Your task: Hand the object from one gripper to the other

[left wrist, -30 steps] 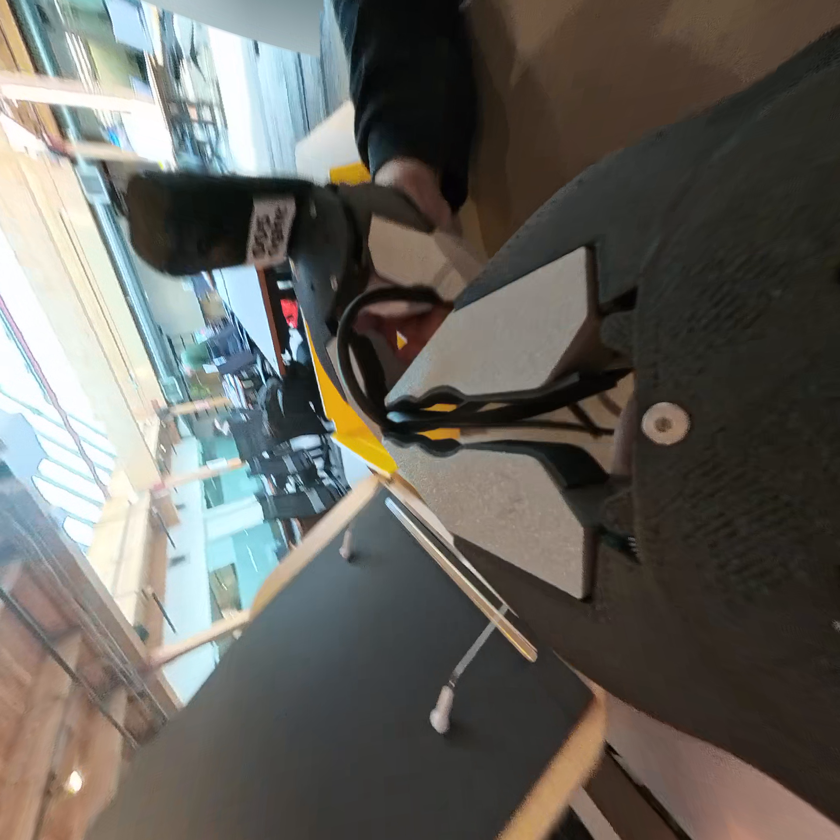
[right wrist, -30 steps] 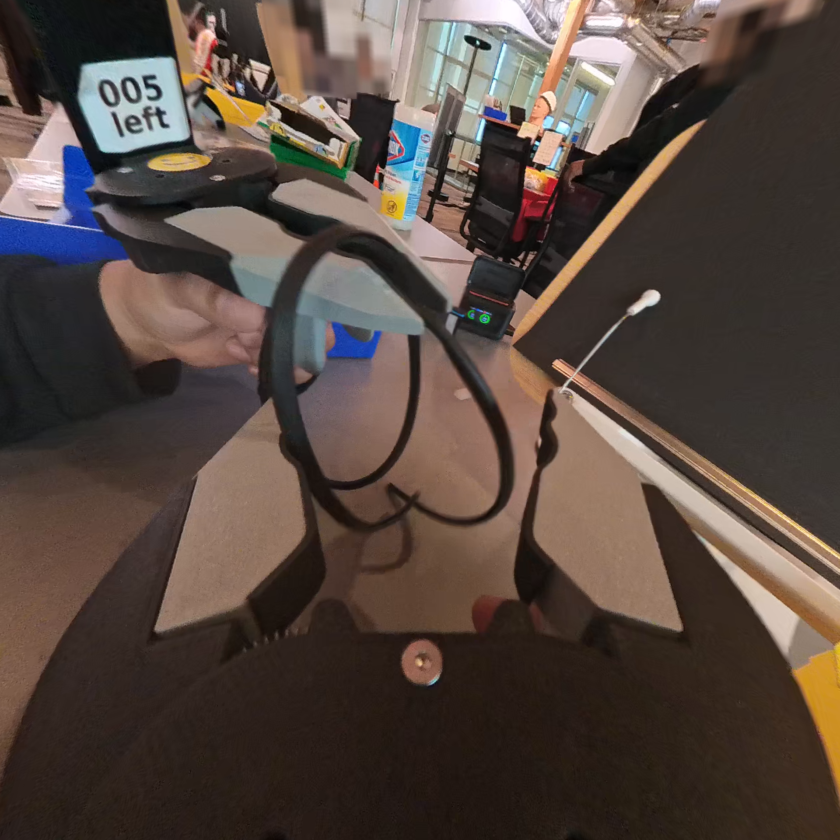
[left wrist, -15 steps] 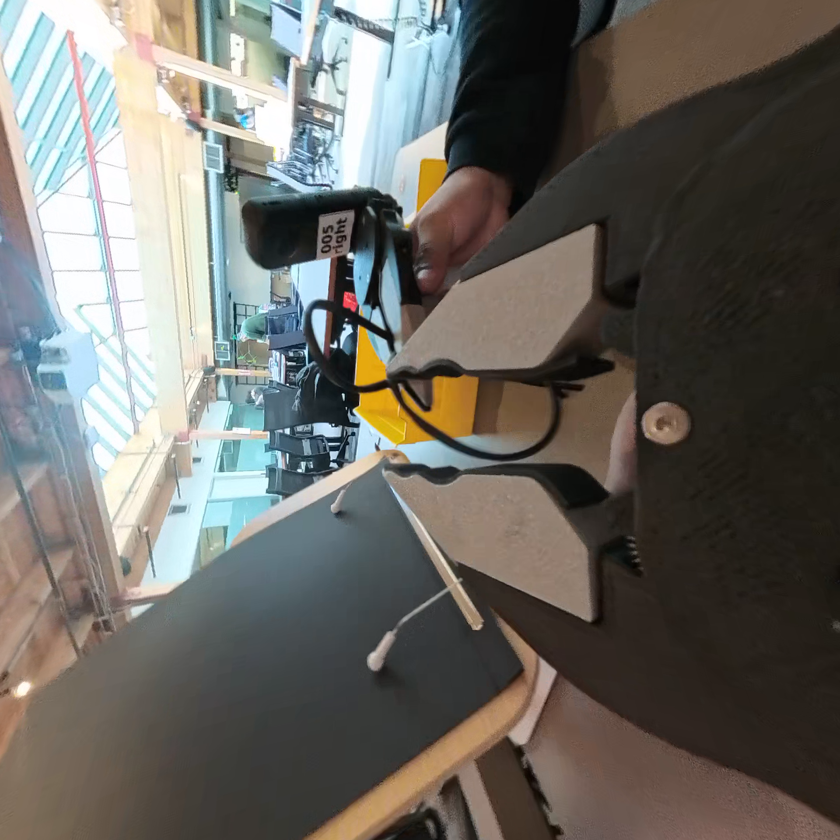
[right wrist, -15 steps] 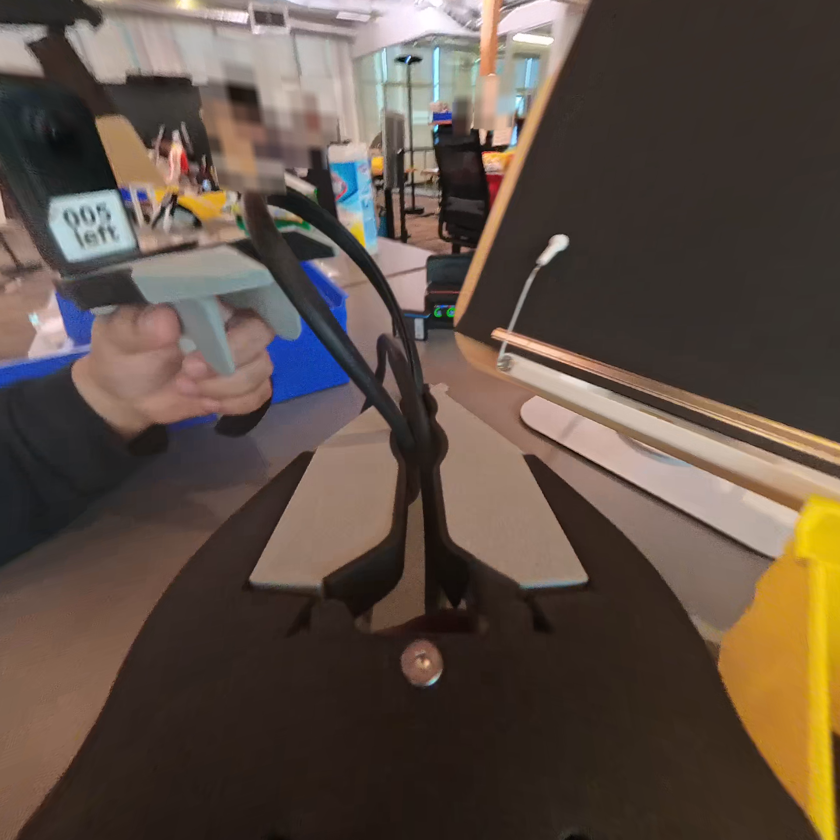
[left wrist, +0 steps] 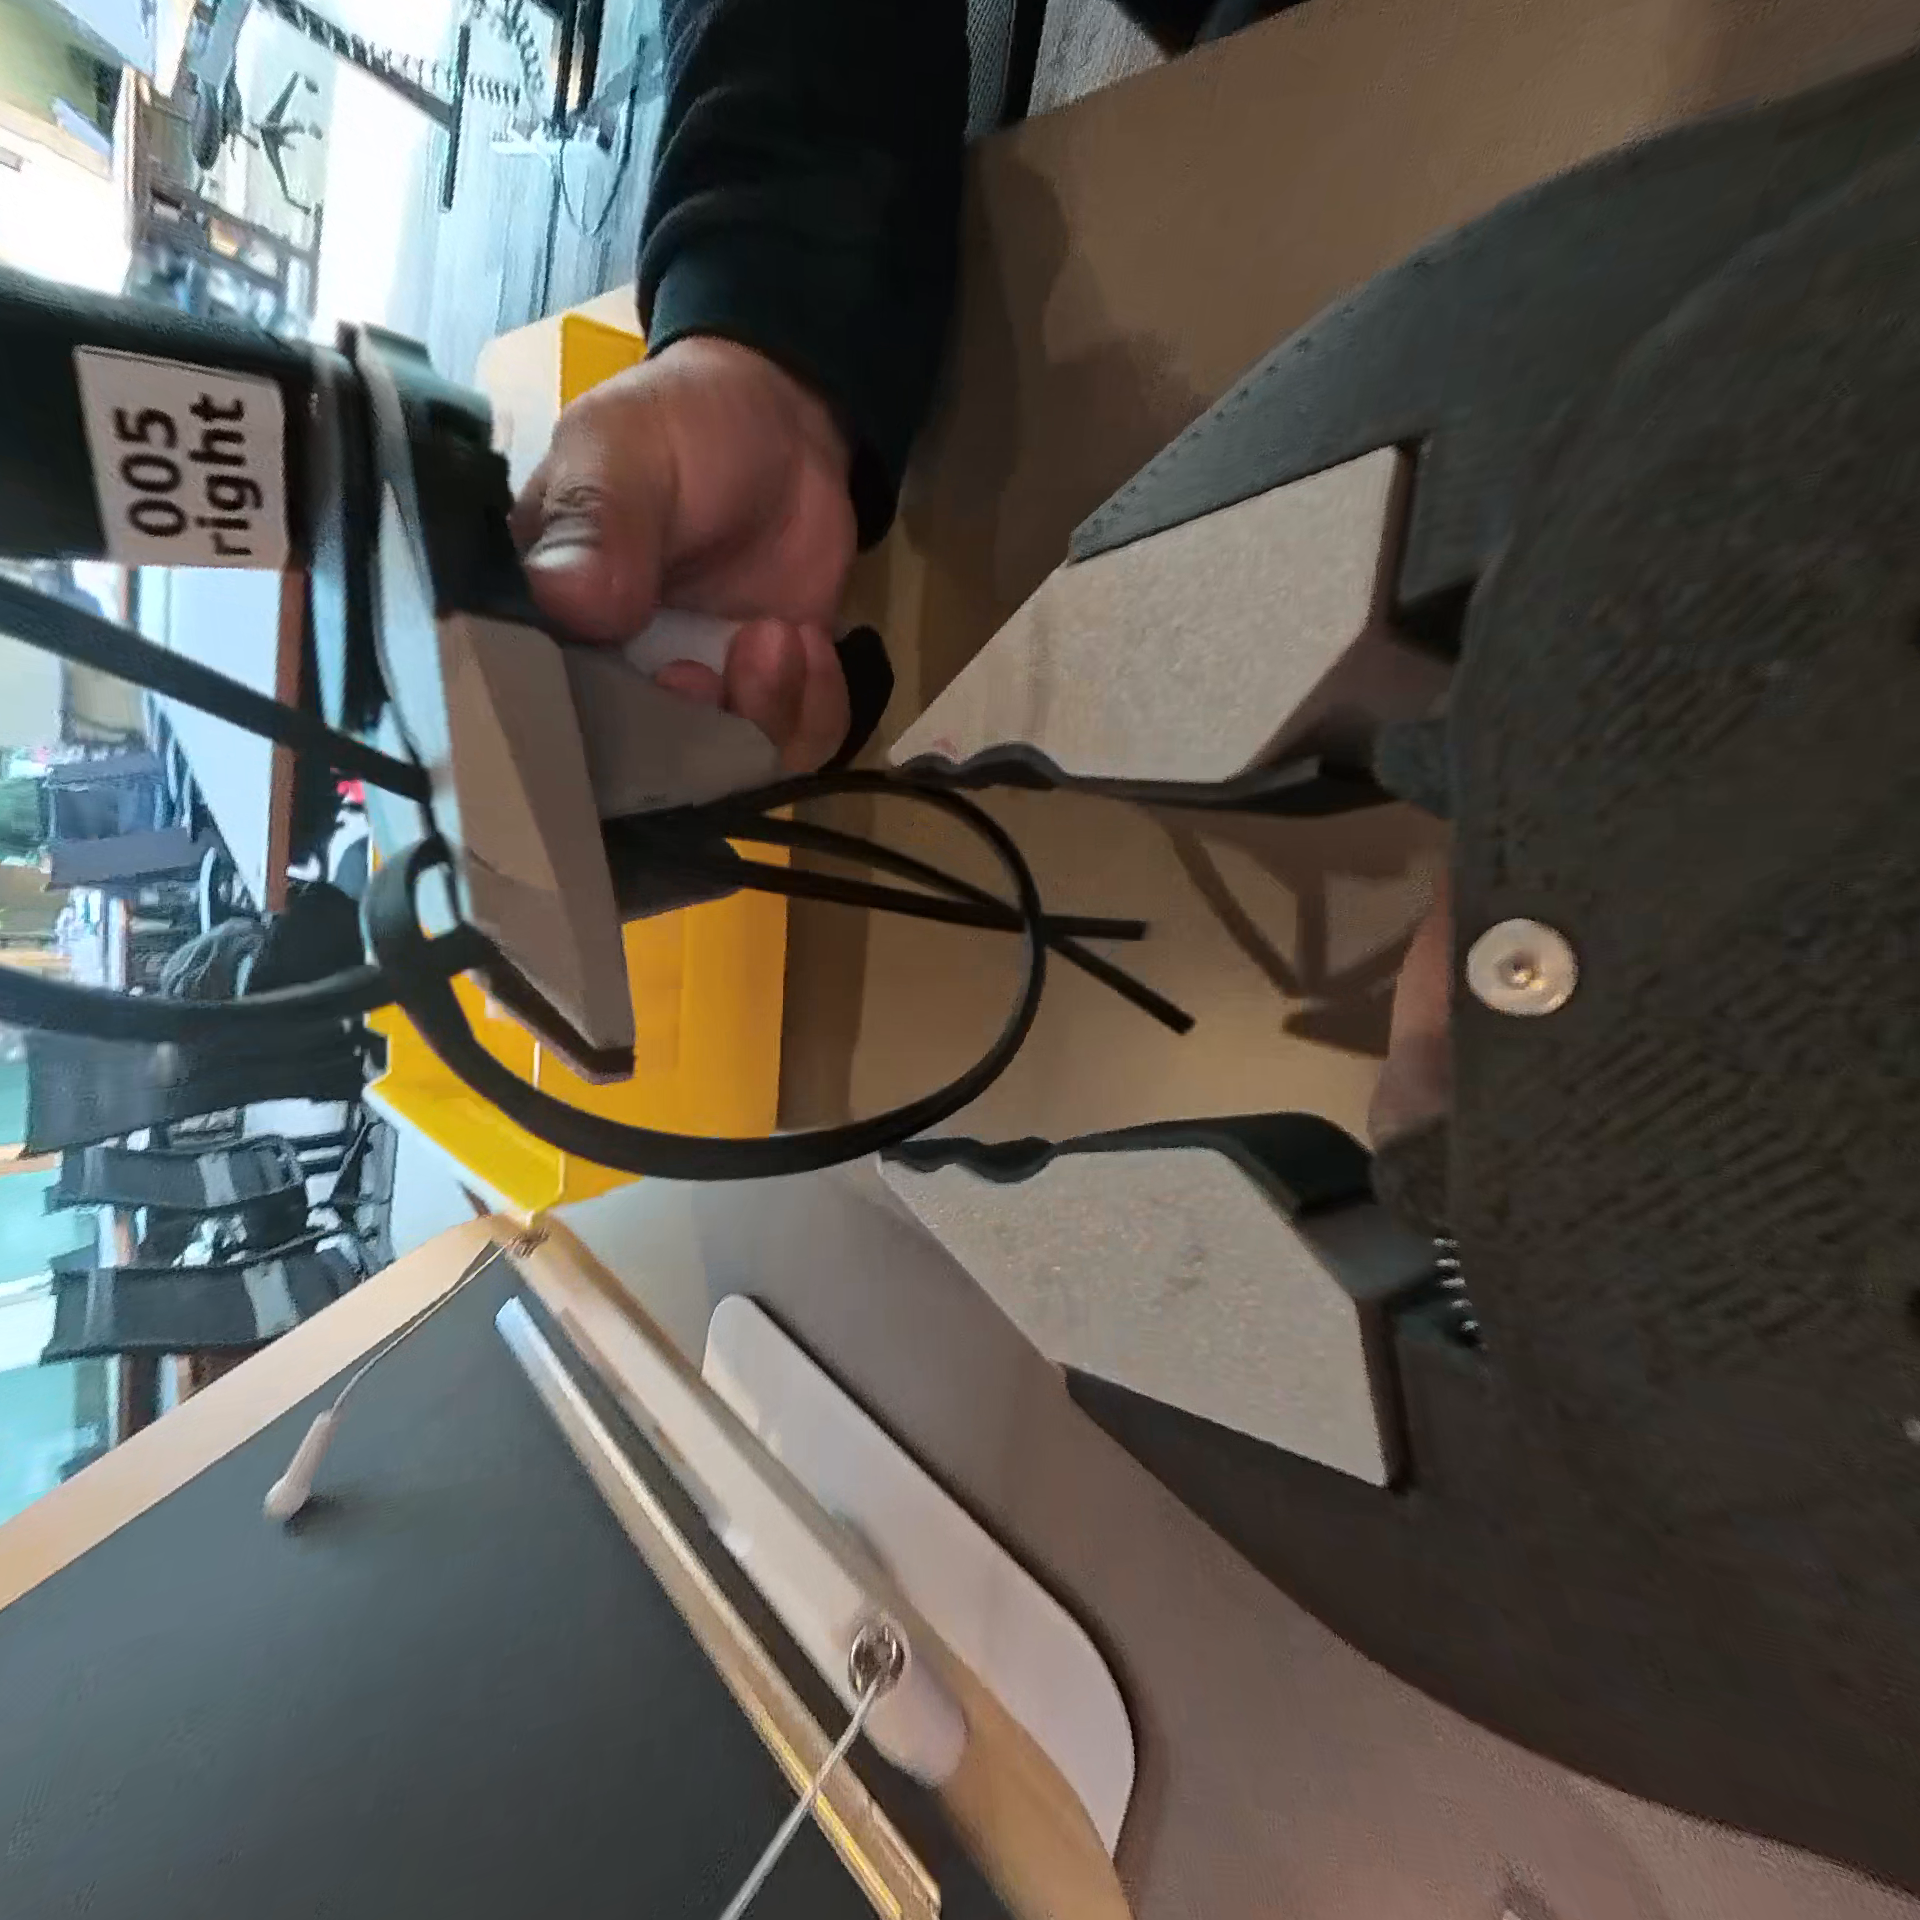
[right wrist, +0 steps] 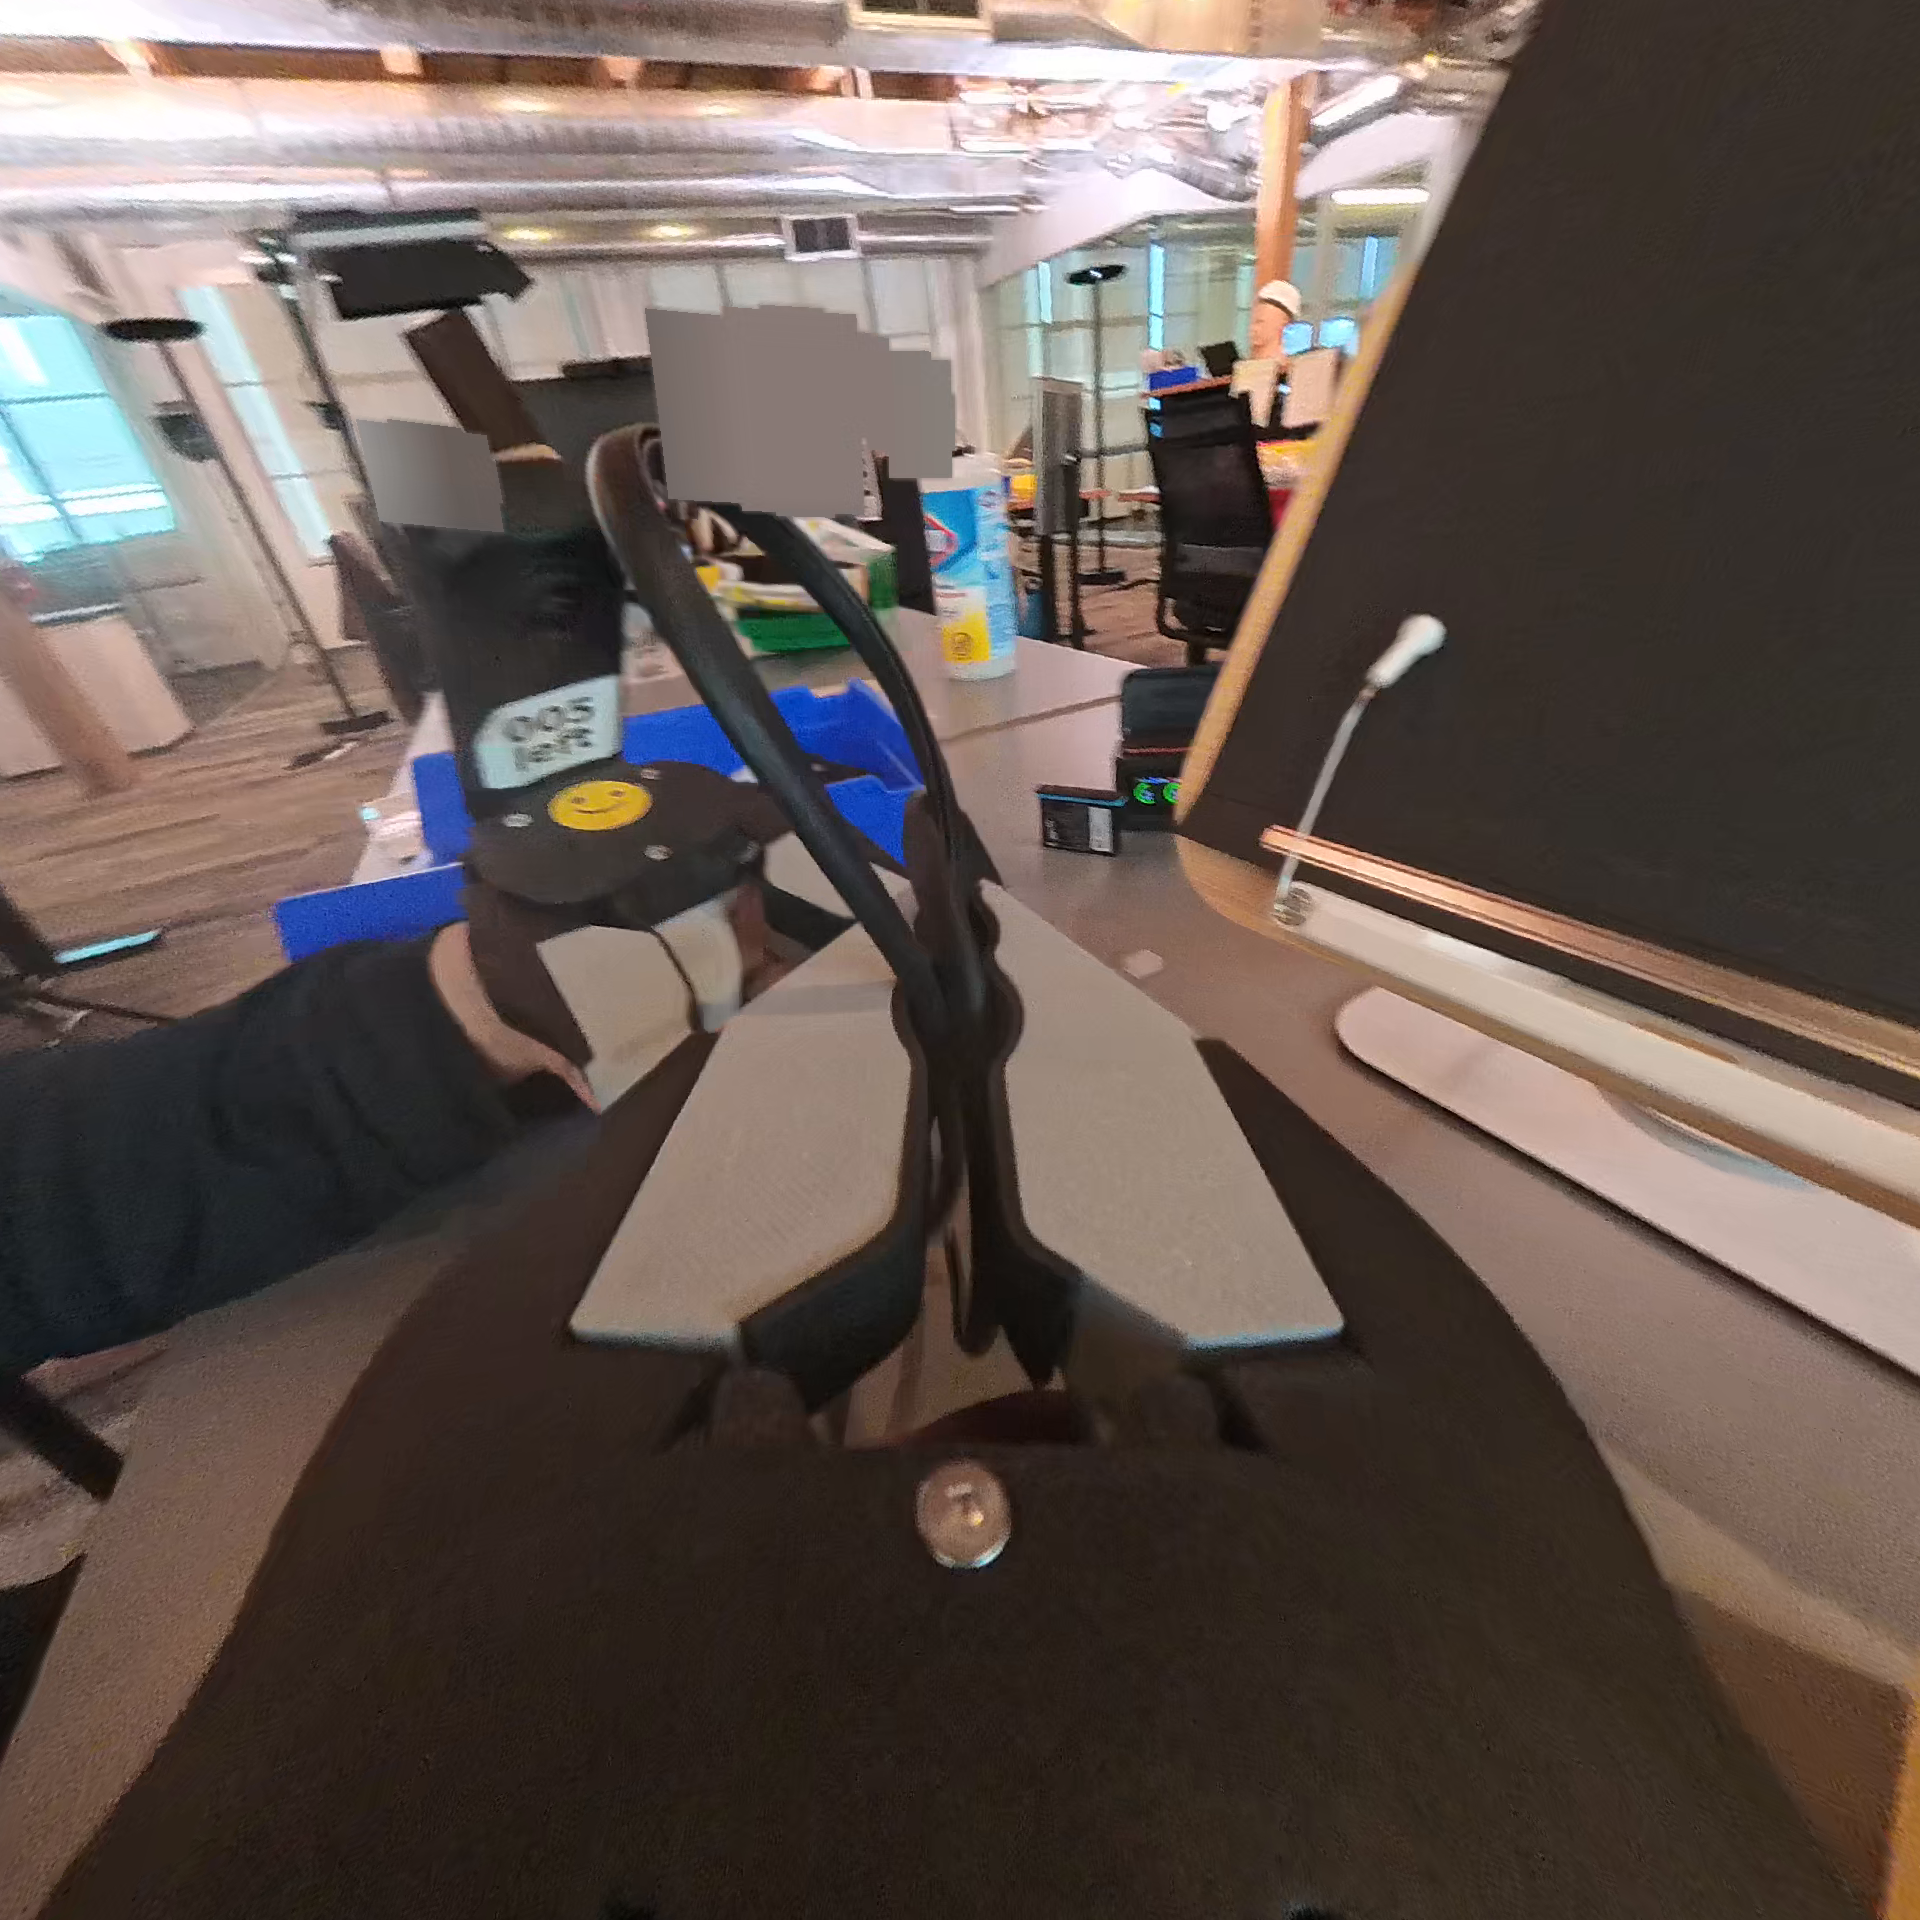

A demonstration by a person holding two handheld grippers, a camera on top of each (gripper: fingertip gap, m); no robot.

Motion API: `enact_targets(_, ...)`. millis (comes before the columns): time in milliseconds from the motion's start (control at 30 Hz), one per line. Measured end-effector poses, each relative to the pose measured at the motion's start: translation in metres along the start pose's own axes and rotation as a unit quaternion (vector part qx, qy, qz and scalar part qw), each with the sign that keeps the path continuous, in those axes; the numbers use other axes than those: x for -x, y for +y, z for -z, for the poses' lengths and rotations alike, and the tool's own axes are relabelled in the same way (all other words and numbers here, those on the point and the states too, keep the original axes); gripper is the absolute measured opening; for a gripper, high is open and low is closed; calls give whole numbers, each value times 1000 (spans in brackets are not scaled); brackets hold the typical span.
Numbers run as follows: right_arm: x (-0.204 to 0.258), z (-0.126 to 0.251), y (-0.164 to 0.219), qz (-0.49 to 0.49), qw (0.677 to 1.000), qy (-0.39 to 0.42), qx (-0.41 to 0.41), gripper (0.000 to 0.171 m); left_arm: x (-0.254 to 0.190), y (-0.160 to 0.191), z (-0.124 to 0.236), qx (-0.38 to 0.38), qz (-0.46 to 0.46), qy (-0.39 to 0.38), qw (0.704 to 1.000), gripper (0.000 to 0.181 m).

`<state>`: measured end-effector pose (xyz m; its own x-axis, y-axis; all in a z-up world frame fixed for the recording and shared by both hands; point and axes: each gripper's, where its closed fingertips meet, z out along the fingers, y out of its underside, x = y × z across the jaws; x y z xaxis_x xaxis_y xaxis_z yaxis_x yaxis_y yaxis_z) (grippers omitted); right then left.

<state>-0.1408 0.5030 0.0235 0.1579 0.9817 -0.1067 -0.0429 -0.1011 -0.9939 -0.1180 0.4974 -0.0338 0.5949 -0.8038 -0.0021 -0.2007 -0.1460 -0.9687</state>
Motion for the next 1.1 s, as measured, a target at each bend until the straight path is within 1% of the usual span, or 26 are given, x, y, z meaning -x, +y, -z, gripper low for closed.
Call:
enact_targets(67, 4, -2, 2, 7, 1000, -5, 8, 0, -4, 2, -2, 2, -7, 11, 1000, 60)
enact_targets(133, 7, -4, 5, 8, 1000, -11, 12, 0, -12, 3, -3, 4, -20, 29, 999, 48)
enact_targets(200, 13, -5, 3, -12, 999, -33, 2, 0, -19, 1, -4, -4, -26, 42, 999, 44)
enact_targets(233, 16, -5, 2, -27, 999, -46, -4, 0, -24, 0, -5, -7, -25, 53, 998, 44)
enact_targets(267, 18, -6, 1, -39, 998, -58, -8, 0, -28, 0, -6, -5, -25, 62, 998, 49)
enact_targets(300, 19, -5, -1, -46, 997, -62, -13, 0, -31, 2, -7, 2, -28, 66, 997, 60)
enact_targets(333, 15, -4, -1, -45, 998, -52, -15, 0, -31, 3, -7, 7, -33, 63, 997, 65)
enact_targets(400, 6, 0, -4, -38, 999, -29, -20, 0, -24, -1, -3, 0, -39, 44, 998, 63)
enact_targets(433, 1, 2, -7, -38, 999, -15, -27, 0, -20, -5, 0, -10, -36, 38, 999, 57)
enact_targets(567, -35, 17, -13, -39, 995, 80, -41, 0, -2, -26, 20, -61, -33, 6, 998, 21)
enact_targets(600, -40, 20, -12, -40, 994, 94, -38, 0, 3, -33, 26, -82, -36, -11, 996, 17)
enact_targets(667, -49, 21, -8, -43, 992, 120, -28, 0, 5, -45, 35, -117, -27, -14, 993, 18)
enact_targets(700, -50, 20, -5, -45, 991, 124, -24, 0, -1, -47, 37, -123, -15, 9, 992, 19)
enact_targets(733, -53, 19, -2, -46, 990, 134, -18, 0, -13, -48, 38, -120, -4, 49, 992, 23)
enact_targets(767, -56, 19, 1, -46, 988, 149, -10, 0, -28, -49, 39, -121, 2, 97, 988, 23)
enact_targets(800, -57, 18, 4, -43, 987, 153, -5, 0, -38, -51, 40, -128, 5, 128, 984, 22)
enact_targets(833, -54, 15, 4, -42, 989, 145, -3, 0, -39, -52, 38, -133, 7, 125, 983, 23)
enact_targets(867, -50, 13, 4, -43, 990, 132, -4, 0, -31, -50, 32, -127, 8, 95, 987, 24)
enact_targets(900, -44, 10, 3, -45, 992, 118, -7, 0, -24, -44, 24, -108, 8, 65, 992, 28)
enact_targets(967, -31, 5, 0, -44, 995, 85, -16, 0, -24, -28, 9, -57, -4, 48, 997, 41)
enact_targets(1033, -21, 1, -2, -39, 997, 63, -19, 0, -23, -11, -5, -7, -19, 26, 999, 43)
enact_targets(1100, -9, -2, -3, -43, 998, 31, -22, 0, -21, 1, -13, 28, -32, 8, 999, 48)
